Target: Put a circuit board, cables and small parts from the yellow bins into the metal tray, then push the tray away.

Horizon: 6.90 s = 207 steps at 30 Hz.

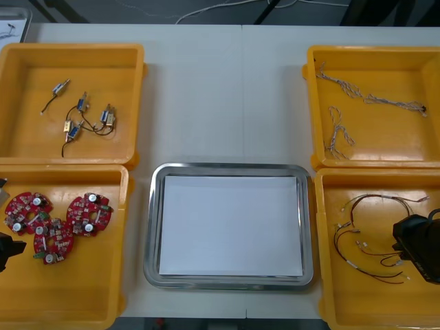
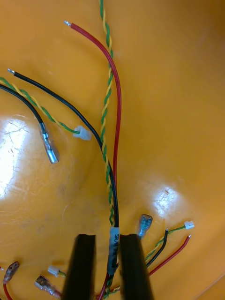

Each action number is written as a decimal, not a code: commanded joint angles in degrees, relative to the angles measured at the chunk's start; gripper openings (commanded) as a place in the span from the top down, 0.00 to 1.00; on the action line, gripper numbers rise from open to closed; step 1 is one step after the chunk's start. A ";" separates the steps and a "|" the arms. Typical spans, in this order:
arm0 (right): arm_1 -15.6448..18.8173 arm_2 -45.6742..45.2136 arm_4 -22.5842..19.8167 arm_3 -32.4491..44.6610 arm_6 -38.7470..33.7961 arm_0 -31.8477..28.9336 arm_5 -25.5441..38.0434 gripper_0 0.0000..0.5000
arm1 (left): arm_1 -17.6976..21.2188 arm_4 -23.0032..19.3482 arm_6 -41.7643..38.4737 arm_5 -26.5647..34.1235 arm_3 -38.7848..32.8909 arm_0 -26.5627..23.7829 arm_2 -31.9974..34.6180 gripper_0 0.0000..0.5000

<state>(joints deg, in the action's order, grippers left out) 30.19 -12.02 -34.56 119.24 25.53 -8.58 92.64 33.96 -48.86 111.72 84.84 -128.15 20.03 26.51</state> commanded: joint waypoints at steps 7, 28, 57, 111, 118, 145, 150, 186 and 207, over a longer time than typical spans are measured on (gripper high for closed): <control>0.40 0.86 -1.12 1.17 3.03 0.05 0.35 1.00 | 1.99 -1.85 20.82 -3.10 -0.96 0.89 0.65 0.07; 3.56 -4.68 -2.09 13.48 20.43 5.68 15.82 1.00 | 1.37 -15.12 43.28 -6.88 6.69 5.63 4.87 0.07; 9.54 -5.91 -9.47 26.13 59.02 9.63 17.36 1.00 | 4.80 -6.33 43.28 -12.42 6.34 6.07 -1.29 0.07; 18.07 -5.65 -20.28 26.75 62.27 16.84 17.36 1.00 | 1.37 -5.63 43.28 -15.67 12.66 2.56 -9.20 0.10; 18.07 -5.38 -20.20 26.75 62.09 16.49 17.36 1.00 | 1.20 -5.02 43.28 -16.11 12.66 2.56 -9.55 0.12; 18.07 -5.38 -20.20 26.75 62.09 16.49 17.36 1.00 | 0.58 -3.43 43.28 -18.04 12.84 2.64 -10.43 1.00; 18.07 -5.38 -20.20 26.75 62.09 16.49 17.36 1.00 | 0.67 -4.14 43.28 -17.69 12.75 2.64 -9.46 1.00; 18.07 -5.38 -20.20 26.75 62.09 16.49 17.36 1.00 | 8.40 -10.90 14.49 4.81 -9.66 2.99 2.85 1.00; 18.07 -5.38 -20.20 26.75 62.09 16.49 17.36 1.00 | 12.01 1.22 -28.67 14.91 -21.85 -0.96 -9.64 1.00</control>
<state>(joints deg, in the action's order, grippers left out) 46.27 -16.38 -54.83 144.45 88.22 8.67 109.80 43.56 -48.51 85.67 99.45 -148.62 20.95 18.19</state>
